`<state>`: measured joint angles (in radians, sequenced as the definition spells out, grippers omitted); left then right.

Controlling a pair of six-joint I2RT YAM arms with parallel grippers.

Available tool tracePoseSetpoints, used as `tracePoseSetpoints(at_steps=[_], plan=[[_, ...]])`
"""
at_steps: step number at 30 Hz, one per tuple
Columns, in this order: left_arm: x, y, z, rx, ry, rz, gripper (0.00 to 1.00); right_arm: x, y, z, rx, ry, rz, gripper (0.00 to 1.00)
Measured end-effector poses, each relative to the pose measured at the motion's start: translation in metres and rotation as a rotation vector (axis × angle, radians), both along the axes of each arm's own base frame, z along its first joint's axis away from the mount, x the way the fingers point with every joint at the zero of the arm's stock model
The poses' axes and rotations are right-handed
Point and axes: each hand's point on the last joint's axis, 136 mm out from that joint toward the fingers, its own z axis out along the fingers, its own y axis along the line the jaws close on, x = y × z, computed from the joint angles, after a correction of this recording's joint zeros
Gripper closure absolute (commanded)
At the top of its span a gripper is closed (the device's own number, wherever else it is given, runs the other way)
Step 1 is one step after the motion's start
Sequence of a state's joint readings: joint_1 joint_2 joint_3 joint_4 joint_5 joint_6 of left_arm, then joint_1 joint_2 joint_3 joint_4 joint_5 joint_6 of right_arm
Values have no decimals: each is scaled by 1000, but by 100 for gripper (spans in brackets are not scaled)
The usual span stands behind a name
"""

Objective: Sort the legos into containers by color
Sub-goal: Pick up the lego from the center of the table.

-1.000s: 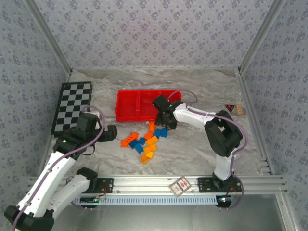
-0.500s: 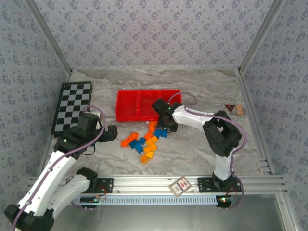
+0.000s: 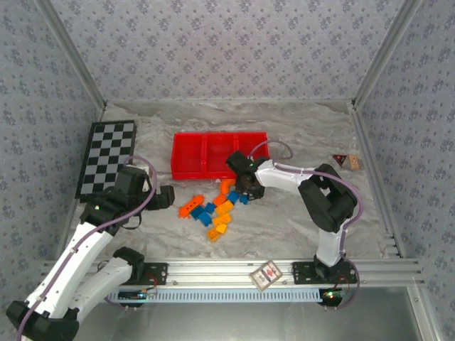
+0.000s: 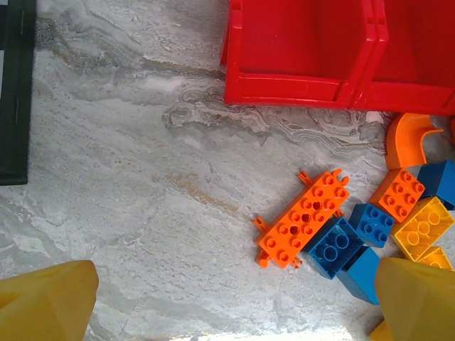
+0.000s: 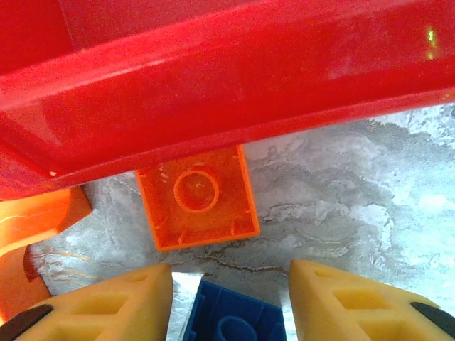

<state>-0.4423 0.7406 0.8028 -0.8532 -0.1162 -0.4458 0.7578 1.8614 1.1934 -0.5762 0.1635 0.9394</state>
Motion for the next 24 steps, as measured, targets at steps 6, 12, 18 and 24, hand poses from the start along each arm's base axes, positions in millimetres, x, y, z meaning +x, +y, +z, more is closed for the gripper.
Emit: tracePoseSetpoints(at_steps=[6, 12, 18, 24], plan=[[-1, -2, -2, 3, 5, -12, 0, -3, 1, 0, -13, -16, -2, 52], [-2, -3, -2, 5, 4, -16, 0, -11, 4, 0, -18, -14, 20, 54], [-2, -4, -2, 7, 3, -20, 0, -19, 7, -1, -33, -5, 49, 61], [-3, -5, -2, 12, 0, -28, 0, -26, 3, 1, -80, 10, 99, 68]])
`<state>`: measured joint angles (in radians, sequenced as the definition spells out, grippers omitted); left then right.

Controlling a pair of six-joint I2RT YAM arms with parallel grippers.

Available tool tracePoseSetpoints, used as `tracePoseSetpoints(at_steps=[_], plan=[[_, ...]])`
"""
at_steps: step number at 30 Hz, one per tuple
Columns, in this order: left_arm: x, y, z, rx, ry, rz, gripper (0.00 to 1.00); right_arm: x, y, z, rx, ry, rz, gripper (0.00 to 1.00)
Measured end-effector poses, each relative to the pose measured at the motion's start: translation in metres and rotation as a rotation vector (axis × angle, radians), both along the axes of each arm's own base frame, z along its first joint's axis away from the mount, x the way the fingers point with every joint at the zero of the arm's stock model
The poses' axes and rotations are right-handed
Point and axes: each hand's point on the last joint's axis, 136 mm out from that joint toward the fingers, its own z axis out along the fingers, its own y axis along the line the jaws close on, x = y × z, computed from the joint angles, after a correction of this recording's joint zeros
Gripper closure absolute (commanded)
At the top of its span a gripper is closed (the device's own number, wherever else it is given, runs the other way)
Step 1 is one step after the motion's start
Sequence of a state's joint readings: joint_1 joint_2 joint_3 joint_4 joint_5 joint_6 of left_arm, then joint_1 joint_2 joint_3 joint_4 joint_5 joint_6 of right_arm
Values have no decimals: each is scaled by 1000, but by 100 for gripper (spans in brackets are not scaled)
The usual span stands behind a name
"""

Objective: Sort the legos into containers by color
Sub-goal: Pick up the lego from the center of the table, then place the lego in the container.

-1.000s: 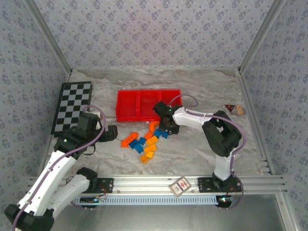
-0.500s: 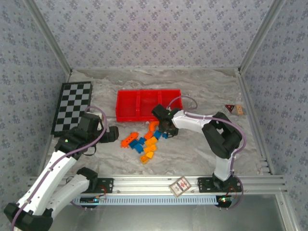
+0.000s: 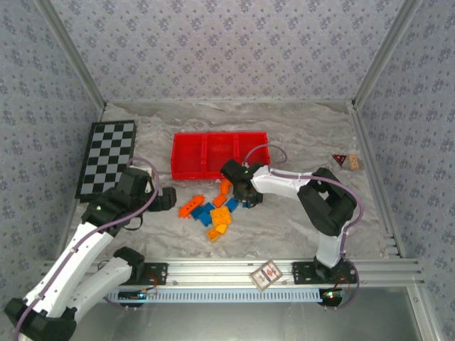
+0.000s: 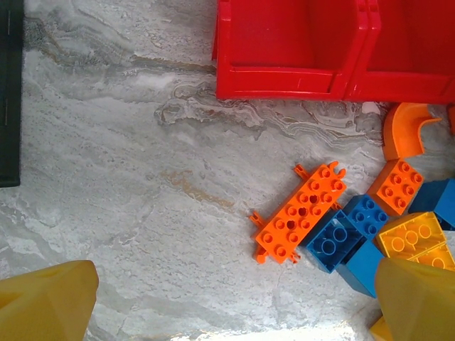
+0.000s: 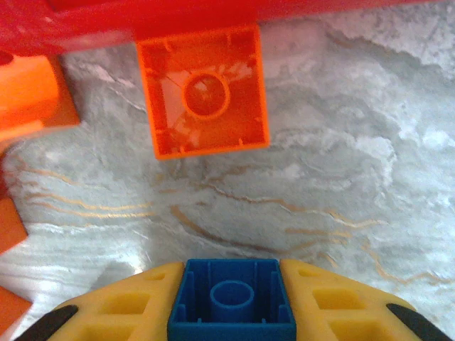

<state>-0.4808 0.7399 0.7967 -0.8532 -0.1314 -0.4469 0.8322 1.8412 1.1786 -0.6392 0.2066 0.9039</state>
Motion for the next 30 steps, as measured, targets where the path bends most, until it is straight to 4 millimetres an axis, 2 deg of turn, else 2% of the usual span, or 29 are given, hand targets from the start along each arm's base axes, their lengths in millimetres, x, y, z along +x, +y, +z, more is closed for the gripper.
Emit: tracePoseSetpoints(at_steps=[4, 8, 12, 14, 17, 21, 26, 30], plan=[[-1, 0, 1, 0, -7, -3, 1, 3, 7, 18, 8, -19, 47, 70], [-1, 0, 3, 0, -16, -2, 0, 14, 19, 63, 57, -91, 105, 70], [-1, 0, 3, -1, -17, 2, 0, 41, 26, 114, 101, -193, 148, 70], [-1, -1, 3, -1, -17, -1, 0, 59, 22, 132, 110, -234, 160, 70], [-2, -1, 4, -2, -19, 1, 0, 88, 8, 148, 101, -273, 164, 70], [-2, 0, 5, 0, -27, 0, 0, 122, -9, 148, 81, -279, 170, 70], [-2, 1, 6, 2, -34, 5, 0, 141, -25, 123, 99, -220, 170, 70], [-2, 2, 6, 2, -37, 10, 0, 147, -26, 110, 127, -190, 174, 70]])
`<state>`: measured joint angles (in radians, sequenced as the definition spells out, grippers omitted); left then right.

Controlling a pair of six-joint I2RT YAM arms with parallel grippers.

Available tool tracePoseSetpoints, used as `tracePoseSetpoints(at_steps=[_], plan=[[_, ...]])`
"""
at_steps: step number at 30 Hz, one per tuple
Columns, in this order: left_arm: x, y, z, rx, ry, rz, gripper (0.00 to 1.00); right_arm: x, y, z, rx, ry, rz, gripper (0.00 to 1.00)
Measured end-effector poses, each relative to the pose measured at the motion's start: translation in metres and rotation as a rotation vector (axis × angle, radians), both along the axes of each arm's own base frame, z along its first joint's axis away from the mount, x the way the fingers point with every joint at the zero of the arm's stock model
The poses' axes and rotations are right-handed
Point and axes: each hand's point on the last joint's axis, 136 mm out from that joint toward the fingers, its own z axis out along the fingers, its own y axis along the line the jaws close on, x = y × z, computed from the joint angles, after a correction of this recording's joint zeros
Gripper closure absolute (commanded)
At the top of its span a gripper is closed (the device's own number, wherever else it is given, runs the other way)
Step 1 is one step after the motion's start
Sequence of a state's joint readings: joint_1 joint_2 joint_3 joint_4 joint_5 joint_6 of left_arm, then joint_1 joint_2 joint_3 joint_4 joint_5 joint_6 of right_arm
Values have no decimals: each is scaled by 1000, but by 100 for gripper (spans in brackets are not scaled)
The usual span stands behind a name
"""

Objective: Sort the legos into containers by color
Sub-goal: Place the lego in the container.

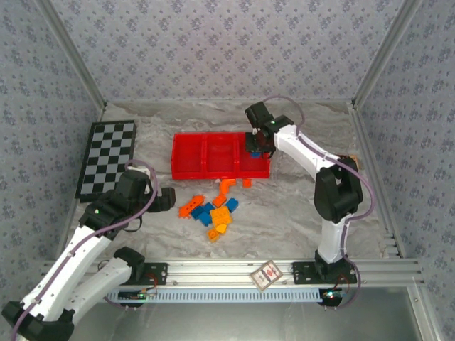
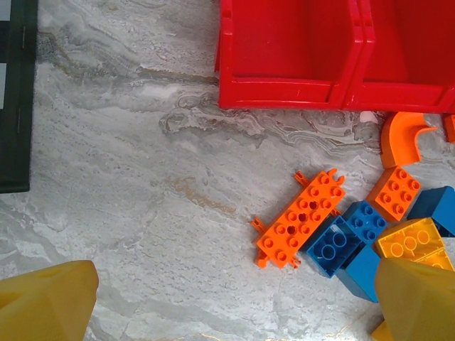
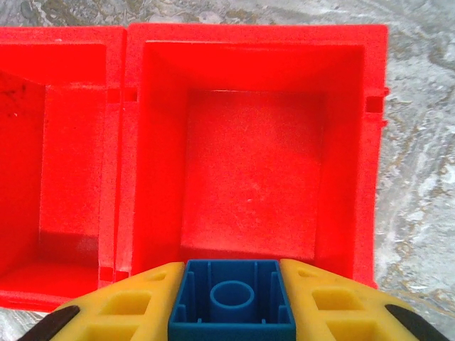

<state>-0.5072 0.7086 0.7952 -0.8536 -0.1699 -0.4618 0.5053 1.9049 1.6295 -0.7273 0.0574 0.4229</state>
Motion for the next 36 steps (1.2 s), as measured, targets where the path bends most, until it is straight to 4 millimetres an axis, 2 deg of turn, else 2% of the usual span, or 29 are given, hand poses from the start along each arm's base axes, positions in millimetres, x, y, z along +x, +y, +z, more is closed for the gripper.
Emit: tracePoseSetpoints(at_steps=[9, 19, 29, 32, 36], plan=[[0, 0, 0, 2, -1, 2, 0, 4, 18, -30, 44, 54, 37, 66], [0, 0, 0, 3, 1, 2, 0, 4, 17, -46, 40, 61, 36, 51], [0, -2, -3, 14, 10, -6, 0, 1, 15, -43, 32, 49, 35, 49], [0, -2, -3, 18, 8, -9, 0, -11, 15, -34, 25, 31, 44, 47], [0, -1, -3, 22, 5, -5, 0, -37, 20, -13, 46, 4, 51, 37]])
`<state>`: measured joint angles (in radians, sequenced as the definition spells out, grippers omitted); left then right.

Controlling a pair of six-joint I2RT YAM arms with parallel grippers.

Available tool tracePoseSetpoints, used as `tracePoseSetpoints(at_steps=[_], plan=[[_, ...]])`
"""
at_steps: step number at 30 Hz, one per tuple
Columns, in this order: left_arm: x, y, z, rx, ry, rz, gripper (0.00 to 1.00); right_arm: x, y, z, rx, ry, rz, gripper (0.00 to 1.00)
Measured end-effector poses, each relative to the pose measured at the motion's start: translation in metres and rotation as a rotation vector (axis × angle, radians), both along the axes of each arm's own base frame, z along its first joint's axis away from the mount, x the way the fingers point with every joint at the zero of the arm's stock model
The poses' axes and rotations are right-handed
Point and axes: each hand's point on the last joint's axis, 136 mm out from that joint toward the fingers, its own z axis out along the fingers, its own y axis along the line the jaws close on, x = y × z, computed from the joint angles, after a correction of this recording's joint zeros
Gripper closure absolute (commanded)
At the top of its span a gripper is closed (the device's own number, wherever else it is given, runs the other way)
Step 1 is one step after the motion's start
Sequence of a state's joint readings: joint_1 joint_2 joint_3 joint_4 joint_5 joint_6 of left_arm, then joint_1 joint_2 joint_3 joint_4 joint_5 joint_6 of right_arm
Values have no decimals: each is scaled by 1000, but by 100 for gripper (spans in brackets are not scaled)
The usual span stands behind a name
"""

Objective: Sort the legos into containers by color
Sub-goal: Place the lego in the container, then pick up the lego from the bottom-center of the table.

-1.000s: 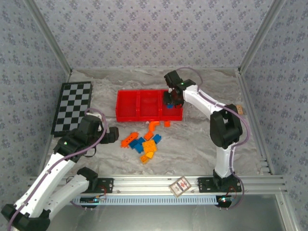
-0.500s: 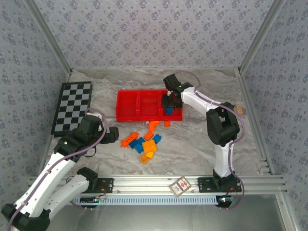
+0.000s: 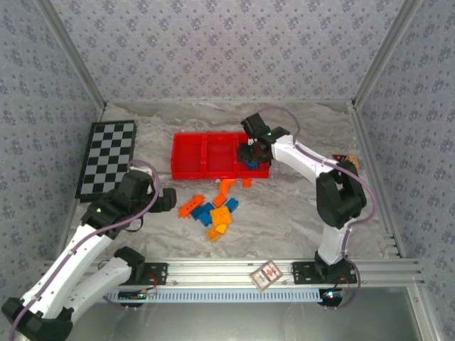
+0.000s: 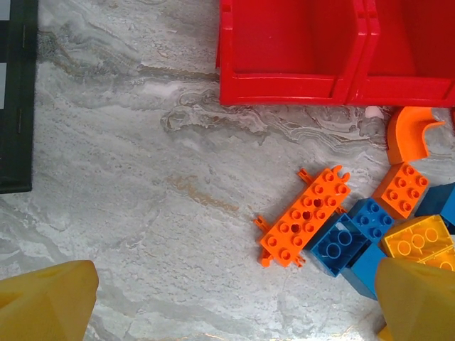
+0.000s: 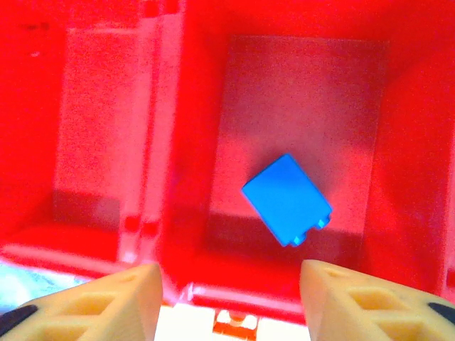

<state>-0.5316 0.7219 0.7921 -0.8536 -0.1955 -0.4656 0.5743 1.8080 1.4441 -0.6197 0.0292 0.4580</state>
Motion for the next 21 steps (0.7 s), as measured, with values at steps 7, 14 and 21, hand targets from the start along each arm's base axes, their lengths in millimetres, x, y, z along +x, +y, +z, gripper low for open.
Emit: tracePoseSetpoints(at_steps=[7, 14, 21], plan=[[0, 0, 0, 1, 1, -1, 0, -61, 14, -8, 43, 61, -88, 23], [-1, -2, 0, 2, -2, -11, 1, -104, 48, -32, 74, 111, -164, 27], [-2, -4, 1, 4, -5, -22, 0, -108, 63, -52, 91, 131, -253, 31]])
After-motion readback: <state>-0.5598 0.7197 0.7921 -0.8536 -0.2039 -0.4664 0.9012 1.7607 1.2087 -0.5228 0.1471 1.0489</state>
